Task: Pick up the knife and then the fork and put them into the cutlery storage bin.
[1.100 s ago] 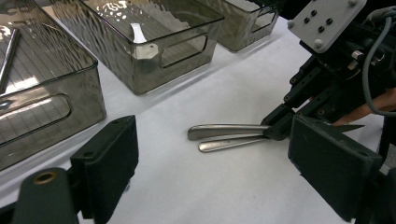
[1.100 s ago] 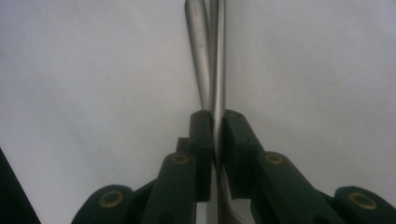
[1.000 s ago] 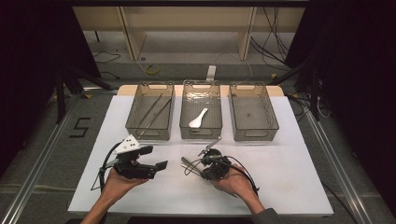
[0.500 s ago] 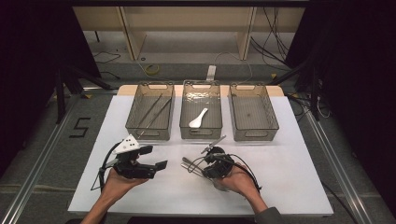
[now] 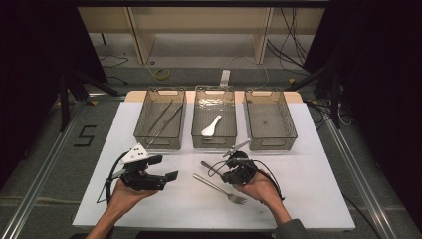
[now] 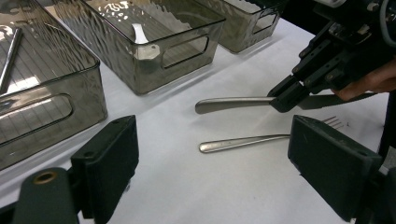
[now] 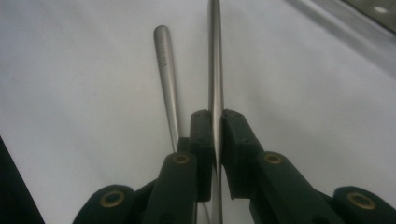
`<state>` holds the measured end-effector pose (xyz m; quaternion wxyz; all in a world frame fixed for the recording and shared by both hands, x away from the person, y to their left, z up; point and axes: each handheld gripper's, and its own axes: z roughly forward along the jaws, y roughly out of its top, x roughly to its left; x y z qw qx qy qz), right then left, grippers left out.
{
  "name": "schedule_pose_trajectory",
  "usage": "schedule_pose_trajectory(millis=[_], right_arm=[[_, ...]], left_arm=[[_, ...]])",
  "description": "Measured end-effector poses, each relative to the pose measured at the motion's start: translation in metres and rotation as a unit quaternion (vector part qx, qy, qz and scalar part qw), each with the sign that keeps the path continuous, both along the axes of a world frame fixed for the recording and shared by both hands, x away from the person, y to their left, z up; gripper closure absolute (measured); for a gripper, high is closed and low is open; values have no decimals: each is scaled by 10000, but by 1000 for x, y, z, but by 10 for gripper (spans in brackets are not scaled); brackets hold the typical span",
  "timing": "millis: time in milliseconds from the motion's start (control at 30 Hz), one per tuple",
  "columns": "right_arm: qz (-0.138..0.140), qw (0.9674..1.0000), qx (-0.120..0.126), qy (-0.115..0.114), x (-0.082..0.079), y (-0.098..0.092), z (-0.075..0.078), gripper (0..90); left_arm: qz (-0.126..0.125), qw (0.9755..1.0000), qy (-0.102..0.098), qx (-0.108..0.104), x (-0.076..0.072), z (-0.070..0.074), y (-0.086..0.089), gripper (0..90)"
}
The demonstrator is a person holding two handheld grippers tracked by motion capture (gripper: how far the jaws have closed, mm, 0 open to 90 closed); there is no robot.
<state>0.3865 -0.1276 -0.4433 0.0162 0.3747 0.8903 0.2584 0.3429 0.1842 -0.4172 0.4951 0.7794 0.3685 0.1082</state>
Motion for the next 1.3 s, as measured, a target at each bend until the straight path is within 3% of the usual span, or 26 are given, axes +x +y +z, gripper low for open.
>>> schedule_pose_trajectory(millis=[367, 700, 800, 1100, 1300], right_arm=[[-289, 9992, 129, -242, 8, -29, 17, 837], [-700, 9958, 183, -562, 28, -60, 42, 837], [-666, 9964, 172, -504, 32, -63, 46, 837], [-453, 9966, 109, -677, 30, -62, 66, 838], [-589, 9946, 129, -844, 35, -73, 83, 838]], left_arm=[[15, 10000, 32, -20, 0, 0, 1, 158], [61, 9999, -9, -113, 0, 0, 2, 158], [45, 9999, -14, -103, 0, 0, 1, 158], [44, 9999, 5, -120, 0, 0, 2, 158], [40, 9999, 17, -119, 0, 0, 1, 158]])
